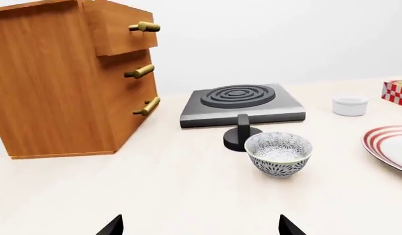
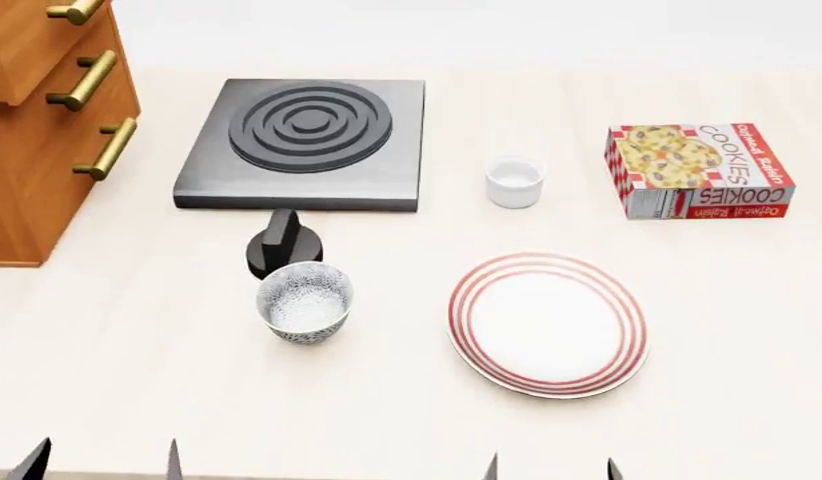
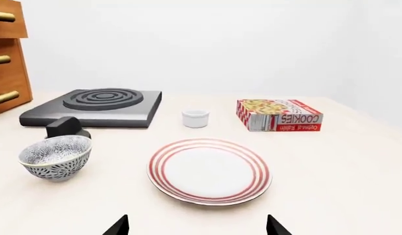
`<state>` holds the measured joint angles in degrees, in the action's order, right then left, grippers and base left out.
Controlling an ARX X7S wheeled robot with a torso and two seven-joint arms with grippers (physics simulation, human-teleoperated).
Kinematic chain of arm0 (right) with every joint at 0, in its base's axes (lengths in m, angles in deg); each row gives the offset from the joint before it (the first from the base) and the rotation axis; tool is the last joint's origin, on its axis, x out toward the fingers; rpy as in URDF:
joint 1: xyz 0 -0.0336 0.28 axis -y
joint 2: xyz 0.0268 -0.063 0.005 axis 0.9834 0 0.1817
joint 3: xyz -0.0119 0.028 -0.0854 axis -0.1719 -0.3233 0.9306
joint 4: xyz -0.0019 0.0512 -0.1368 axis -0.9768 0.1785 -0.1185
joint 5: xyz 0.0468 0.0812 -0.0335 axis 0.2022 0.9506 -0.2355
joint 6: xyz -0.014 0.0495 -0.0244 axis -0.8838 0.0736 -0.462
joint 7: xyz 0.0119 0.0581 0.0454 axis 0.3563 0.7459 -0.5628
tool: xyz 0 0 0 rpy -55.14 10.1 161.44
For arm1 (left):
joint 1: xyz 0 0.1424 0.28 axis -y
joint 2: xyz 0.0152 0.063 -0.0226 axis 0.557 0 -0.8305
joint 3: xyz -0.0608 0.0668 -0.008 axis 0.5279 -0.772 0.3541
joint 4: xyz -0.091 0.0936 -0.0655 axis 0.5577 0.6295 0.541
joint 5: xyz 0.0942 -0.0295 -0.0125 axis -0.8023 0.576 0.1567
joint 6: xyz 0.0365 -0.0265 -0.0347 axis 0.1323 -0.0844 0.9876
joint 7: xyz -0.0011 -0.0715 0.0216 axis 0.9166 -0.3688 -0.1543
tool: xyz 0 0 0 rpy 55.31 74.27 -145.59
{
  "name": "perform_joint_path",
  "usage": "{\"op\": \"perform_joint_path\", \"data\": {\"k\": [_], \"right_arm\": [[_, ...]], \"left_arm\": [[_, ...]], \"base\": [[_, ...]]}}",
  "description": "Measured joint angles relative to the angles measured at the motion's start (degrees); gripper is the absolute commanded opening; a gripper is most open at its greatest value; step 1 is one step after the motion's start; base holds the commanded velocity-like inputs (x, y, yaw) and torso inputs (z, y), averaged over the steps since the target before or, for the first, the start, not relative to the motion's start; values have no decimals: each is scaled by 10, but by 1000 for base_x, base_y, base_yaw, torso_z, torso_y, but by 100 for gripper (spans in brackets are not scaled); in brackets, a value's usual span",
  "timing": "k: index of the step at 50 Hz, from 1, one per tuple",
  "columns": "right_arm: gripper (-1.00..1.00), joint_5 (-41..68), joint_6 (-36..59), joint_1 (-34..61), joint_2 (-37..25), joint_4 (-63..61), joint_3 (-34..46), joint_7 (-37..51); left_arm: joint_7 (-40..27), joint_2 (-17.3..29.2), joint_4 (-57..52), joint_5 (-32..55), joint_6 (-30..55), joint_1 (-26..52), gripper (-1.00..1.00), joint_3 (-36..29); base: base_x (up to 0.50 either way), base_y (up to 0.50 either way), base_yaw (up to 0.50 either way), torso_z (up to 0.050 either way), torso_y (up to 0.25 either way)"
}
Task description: Pick the akita bowl on the wooden cabinet and place it on the plate.
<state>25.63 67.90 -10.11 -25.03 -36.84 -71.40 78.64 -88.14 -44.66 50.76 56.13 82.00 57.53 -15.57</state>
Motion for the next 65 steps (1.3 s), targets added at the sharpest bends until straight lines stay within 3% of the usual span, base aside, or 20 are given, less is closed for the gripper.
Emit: {"op": "perform_joint_path", "data": {"k": [41, 65], "right_arm": [[100, -14, 226, 51, -47, -379, 20, 35], [100, -13, 281, 59, -56, -470, 28, 52]], "left_arm": [[-16, 35, -284, -26, 195, 82, 100, -8], [-34, 35, -403, -16, 290, 99, 100, 12]], "base": [[0, 0, 0, 0, 0], [0, 10, 0, 0, 0]]}}
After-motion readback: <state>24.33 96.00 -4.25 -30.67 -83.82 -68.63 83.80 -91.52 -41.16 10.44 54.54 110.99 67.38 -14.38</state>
